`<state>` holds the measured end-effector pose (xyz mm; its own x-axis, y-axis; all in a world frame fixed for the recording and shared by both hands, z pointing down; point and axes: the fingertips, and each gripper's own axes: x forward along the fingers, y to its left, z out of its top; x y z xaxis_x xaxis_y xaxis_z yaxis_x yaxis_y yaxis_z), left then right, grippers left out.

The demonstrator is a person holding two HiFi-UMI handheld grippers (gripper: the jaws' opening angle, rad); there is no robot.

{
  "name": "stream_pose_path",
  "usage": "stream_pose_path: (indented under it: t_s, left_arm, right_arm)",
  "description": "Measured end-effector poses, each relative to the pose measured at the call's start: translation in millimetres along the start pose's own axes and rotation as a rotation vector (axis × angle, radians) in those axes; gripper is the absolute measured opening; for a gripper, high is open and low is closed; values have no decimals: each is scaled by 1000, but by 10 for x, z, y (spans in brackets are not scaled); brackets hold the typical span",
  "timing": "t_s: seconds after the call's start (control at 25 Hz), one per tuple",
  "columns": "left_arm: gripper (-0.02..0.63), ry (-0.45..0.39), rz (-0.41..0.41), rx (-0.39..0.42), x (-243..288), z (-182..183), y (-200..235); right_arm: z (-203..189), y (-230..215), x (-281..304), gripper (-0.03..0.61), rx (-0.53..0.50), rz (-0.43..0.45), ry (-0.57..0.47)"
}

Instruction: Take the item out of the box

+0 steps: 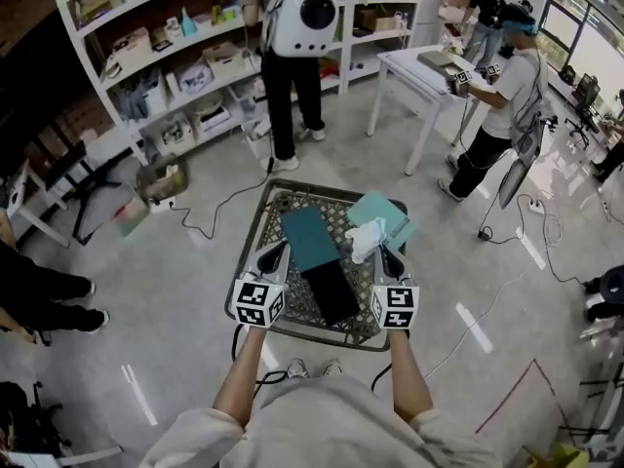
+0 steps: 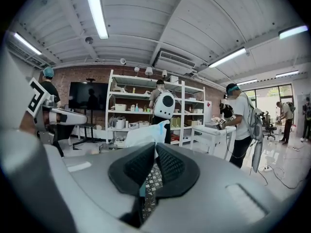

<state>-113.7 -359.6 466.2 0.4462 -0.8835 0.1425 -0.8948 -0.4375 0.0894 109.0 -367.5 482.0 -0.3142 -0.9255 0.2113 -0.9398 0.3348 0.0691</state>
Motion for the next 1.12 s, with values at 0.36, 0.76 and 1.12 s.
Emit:
stream_pose_path:
  t_s: [0.36,0.76,1.12]
  left_arm:
    - [5,-47,4,23,22,356,27]
    - [5,-64,0,32,-20,473,-30]
    - [5,-56,-4,38,-31,431,-70]
  right_arm:
    - [343,-20,24,11,-38,1,-45]
    - [446,-20,-49,9,-42,-3,-64]
    - [386,6,-82,9,-48,-1,-52]
